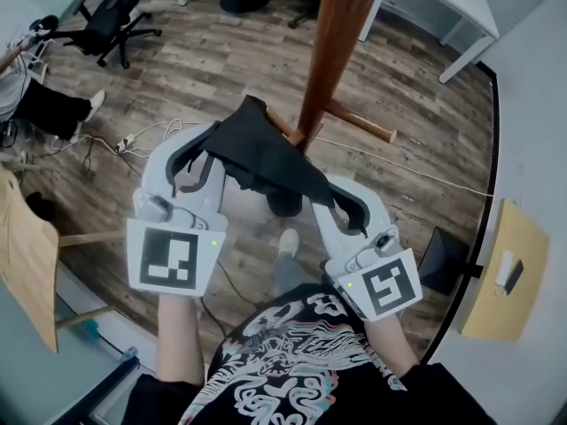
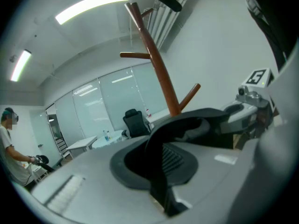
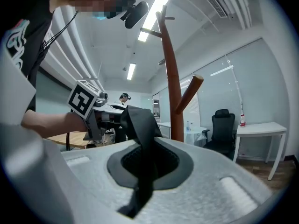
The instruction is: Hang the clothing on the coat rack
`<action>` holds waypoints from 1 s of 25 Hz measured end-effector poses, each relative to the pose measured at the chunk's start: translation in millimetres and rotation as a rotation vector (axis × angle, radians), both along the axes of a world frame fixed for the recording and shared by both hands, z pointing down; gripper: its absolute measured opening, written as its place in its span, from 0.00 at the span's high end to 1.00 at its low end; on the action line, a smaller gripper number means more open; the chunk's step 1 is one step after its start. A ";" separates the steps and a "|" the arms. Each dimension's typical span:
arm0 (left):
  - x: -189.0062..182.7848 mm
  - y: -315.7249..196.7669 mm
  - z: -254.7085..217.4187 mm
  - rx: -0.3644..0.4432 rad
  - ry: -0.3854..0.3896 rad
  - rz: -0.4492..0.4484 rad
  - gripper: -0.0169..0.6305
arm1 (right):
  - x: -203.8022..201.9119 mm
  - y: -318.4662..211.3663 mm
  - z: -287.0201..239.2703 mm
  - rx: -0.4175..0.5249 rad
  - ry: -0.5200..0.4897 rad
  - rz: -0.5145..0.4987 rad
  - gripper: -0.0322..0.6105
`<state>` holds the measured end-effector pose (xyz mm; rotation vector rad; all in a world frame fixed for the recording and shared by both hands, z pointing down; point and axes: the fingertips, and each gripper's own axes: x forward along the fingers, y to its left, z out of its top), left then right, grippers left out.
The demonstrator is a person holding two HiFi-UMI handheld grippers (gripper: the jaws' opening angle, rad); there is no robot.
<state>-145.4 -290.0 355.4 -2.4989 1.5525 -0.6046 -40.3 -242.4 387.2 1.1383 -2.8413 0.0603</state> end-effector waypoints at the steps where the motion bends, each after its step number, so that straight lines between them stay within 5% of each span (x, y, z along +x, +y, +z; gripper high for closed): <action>1: 0.5 -2.2 0.6 0.003 0.000 0.002 0.96 | -1.2 -0.9 0.6 -0.001 -0.004 -0.001 0.95; 25: 19.7 -45.4 62.0 -0.098 -0.050 0.120 0.95 | 16.0 -34.2 37.0 -0.035 0.087 0.139 0.95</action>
